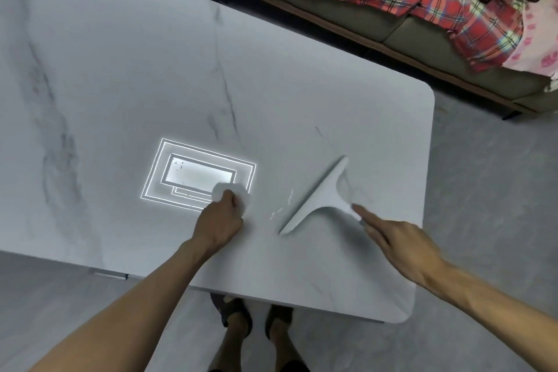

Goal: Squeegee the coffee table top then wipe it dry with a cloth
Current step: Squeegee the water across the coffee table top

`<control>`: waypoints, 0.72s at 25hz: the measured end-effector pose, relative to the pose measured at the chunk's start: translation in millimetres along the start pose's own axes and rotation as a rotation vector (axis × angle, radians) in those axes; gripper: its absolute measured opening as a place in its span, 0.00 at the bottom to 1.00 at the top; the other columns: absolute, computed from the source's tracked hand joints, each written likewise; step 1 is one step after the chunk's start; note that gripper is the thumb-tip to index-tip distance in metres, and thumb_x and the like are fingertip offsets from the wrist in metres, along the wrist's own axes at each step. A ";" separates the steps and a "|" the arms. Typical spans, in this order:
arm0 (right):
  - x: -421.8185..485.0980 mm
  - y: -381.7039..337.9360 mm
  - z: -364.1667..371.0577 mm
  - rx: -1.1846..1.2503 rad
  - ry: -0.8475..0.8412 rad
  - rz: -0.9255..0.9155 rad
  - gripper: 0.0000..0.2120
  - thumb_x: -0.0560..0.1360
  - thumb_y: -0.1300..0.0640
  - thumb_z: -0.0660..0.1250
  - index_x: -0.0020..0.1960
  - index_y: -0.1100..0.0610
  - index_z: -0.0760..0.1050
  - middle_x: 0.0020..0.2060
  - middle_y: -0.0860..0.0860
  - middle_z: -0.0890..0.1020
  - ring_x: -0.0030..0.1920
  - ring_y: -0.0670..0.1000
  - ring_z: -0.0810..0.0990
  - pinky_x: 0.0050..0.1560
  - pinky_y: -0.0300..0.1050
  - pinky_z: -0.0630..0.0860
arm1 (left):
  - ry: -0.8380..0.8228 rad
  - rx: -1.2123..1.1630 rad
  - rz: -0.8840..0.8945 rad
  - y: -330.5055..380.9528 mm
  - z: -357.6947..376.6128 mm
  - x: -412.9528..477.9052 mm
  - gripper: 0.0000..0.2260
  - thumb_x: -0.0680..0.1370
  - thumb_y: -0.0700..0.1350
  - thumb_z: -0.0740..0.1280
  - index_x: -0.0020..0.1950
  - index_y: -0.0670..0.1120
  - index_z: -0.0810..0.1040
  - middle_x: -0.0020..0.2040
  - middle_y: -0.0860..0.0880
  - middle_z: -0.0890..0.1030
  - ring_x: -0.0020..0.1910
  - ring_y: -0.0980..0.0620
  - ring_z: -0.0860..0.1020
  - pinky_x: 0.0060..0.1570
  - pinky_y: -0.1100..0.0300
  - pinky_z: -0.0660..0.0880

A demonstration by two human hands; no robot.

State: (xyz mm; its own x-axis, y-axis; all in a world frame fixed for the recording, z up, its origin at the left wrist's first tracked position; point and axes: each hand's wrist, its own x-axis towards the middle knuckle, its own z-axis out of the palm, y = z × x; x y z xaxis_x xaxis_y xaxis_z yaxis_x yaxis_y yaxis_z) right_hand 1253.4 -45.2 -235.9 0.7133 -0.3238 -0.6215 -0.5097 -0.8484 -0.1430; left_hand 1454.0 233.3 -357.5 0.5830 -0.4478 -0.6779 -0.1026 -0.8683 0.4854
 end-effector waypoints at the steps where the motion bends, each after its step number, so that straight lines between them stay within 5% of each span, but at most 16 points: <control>1: 7.5 -17.7 4.4 -0.049 -0.056 -0.120 0.25 0.78 0.35 0.40 0.75 0.31 0.45 0.52 0.39 0.82 0.46 0.47 0.82 0.40 0.38 0.70 | 0.147 -0.082 -0.041 -9.6 -6.6 -4.5 0.10 0.74 0.40 0.60 0.54 0.46 0.68 0.43 0.43 0.80 0.43 0.40 0.79 0.37 0.54 0.72; 5: 61.4 -121.9 40.1 -0.265 -0.190 -0.692 0.24 0.83 0.41 0.46 0.77 0.42 0.54 0.54 0.48 0.81 0.47 0.55 0.80 0.43 0.44 0.68 | 0.528 -0.219 -0.245 -75.9 -39.0 -28.1 0.04 0.80 0.50 0.59 0.49 0.51 0.65 0.34 0.53 0.76 0.33 0.48 0.75 0.32 0.55 0.67; 9: 109.2 -226.8 70.9 -0.430 -0.178 -1.012 0.22 0.84 0.47 0.49 0.77 0.47 0.58 0.52 0.52 0.81 0.44 0.58 0.80 0.40 0.48 0.67 | 0.557 -0.252 -0.452 -132.3 -58.5 -43.9 0.04 0.76 0.43 0.58 0.49 0.49 0.63 0.37 0.49 0.74 0.36 0.43 0.73 0.36 0.53 0.68; 13: 141.9 -269.9 71.5 -0.499 -0.113 -1.057 0.21 0.84 0.46 0.48 0.76 0.42 0.59 0.49 0.51 0.81 0.46 0.57 0.80 0.40 0.45 0.62 | 0.456 -0.336 -0.504 -150.2 -60.1 -52.7 0.08 0.73 0.41 0.60 0.48 0.48 0.63 0.39 0.49 0.74 0.39 0.43 0.75 0.36 0.51 0.71; 18: 173.8 -248.9 37.2 -0.312 -0.025 -0.763 0.21 0.82 0.40 0.44 0.73 0.37 0.61 0.52 0.50 0.82 0.51 0.58 0.80 0.44 0.47 0.69 | 0.398 -0.317 -0.445 -130.7 -51.8 -42.3 0.09 0.73 0.39 0.60 0.47 0.49 0.62 0.39 0.47 0.74 0.36 0.45 0.74 0.30 0.55 0.67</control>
State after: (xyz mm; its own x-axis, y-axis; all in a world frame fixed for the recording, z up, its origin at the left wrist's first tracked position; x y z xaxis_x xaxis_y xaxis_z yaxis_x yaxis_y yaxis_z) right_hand 1486.3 125.3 -336.9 0.7967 0.3946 -0.4577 0.2704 -0.9101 -0.3140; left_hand 1484.5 376.8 -363.7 0.7735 0.1032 -0.6254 0.4222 -0.8198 0.3869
